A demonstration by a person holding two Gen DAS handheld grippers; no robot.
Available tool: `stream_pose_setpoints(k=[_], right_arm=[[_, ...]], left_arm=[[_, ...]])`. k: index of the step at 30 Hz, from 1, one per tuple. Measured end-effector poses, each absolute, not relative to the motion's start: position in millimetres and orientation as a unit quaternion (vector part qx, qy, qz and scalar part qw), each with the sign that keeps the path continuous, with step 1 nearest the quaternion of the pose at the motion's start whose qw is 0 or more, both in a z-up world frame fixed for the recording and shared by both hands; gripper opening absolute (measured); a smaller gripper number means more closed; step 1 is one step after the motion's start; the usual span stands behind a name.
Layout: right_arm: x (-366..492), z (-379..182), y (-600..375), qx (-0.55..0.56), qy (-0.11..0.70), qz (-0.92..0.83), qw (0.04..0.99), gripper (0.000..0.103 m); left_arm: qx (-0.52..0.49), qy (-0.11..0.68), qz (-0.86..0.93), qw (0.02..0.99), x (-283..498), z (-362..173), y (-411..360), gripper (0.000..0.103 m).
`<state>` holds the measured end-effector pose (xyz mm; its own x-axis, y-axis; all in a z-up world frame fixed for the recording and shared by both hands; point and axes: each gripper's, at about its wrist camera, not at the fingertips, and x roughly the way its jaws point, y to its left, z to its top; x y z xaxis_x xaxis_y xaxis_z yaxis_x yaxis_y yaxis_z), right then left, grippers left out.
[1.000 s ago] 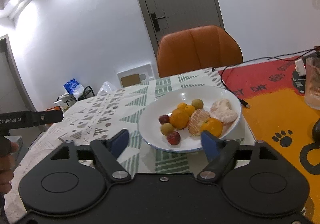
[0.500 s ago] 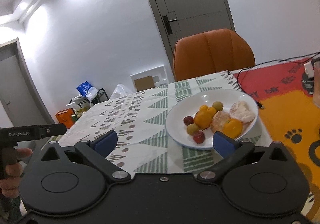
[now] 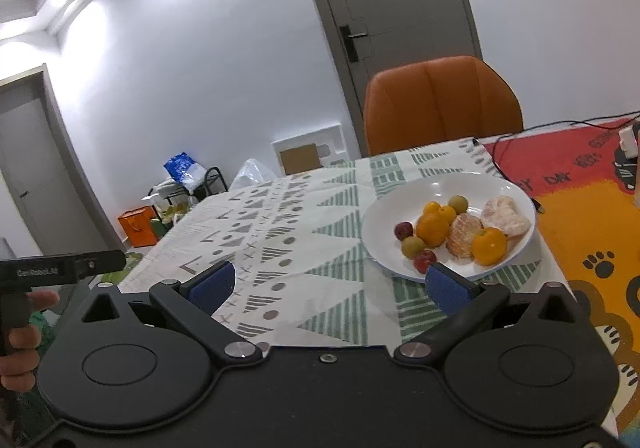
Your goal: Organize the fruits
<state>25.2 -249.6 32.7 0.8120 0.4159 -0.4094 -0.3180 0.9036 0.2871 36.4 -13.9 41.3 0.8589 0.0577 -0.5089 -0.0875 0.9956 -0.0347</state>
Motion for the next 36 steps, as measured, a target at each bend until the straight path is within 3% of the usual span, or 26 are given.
stream_pose_setpoints(k=[36], right_arm=[[-3, 39, -222, 0.078, 0.266, 0.236, 0.931, 0.103]], left_arm=[[-0.049, 0.264, 0.090, 0.959, -15, 37, 22, 0.097]])
